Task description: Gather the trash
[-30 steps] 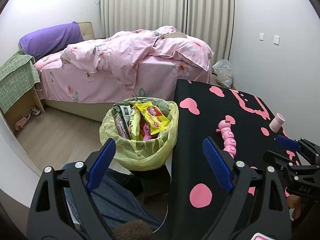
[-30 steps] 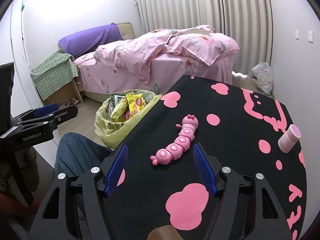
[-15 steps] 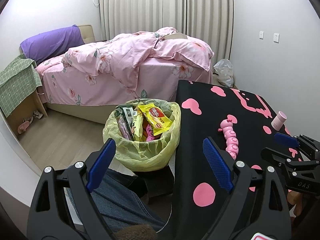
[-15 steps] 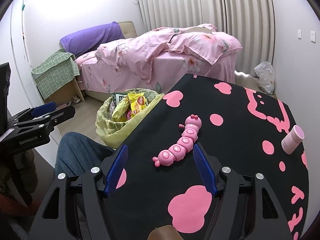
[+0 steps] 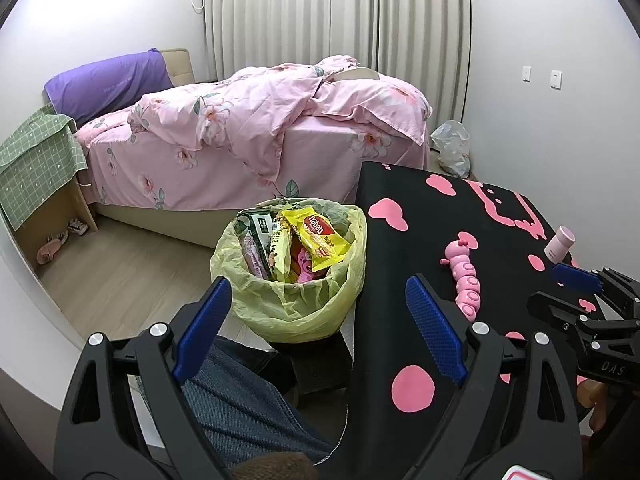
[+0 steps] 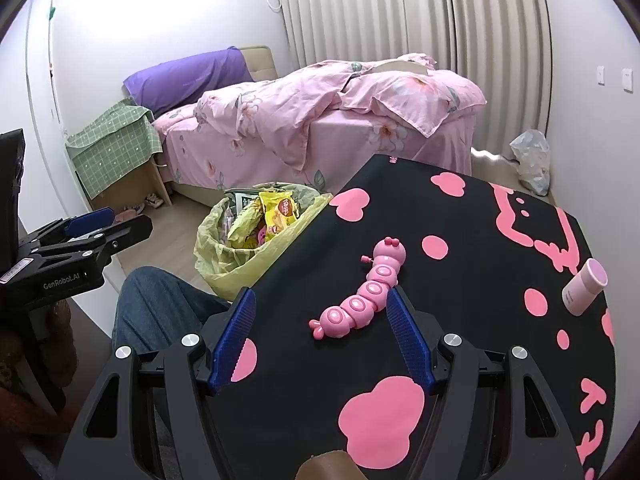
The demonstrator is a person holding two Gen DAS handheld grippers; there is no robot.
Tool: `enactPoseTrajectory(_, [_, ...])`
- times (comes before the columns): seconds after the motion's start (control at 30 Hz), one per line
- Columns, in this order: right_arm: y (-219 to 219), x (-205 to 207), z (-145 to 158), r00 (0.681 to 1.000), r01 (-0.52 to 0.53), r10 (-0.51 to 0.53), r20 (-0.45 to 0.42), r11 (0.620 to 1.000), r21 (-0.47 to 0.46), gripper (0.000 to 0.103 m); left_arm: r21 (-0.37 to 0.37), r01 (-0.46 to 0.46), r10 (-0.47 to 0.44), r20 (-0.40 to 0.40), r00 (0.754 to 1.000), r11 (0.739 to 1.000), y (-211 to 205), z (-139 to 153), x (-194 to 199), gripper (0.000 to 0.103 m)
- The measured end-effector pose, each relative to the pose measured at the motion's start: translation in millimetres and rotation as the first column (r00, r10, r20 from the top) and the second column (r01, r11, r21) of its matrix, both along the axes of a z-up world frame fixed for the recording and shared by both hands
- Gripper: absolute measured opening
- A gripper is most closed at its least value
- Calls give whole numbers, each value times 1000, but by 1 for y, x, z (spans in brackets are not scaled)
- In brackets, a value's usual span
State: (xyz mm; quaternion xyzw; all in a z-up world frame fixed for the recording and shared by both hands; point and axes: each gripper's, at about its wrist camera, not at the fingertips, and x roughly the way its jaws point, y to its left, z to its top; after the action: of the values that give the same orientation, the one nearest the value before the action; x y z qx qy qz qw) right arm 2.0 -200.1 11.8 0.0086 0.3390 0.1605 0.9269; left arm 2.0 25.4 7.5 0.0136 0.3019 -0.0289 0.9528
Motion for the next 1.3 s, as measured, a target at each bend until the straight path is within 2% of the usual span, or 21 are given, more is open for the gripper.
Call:
enactPoseTrajectory(1.2, [4, -1, 2, 1000, -3, 3, 3, 1000, -8, 64, 5, -18, 18, 12, 1000, 1000, 0, -2, -4, 84])
enactPoseTrajectory(1.3, [4, 1, 2, 1000, -11, 11, -1, 1000, -18, 64, -18, 1, -1, -8, 1000, 1000, -1, -5, -1, 84])
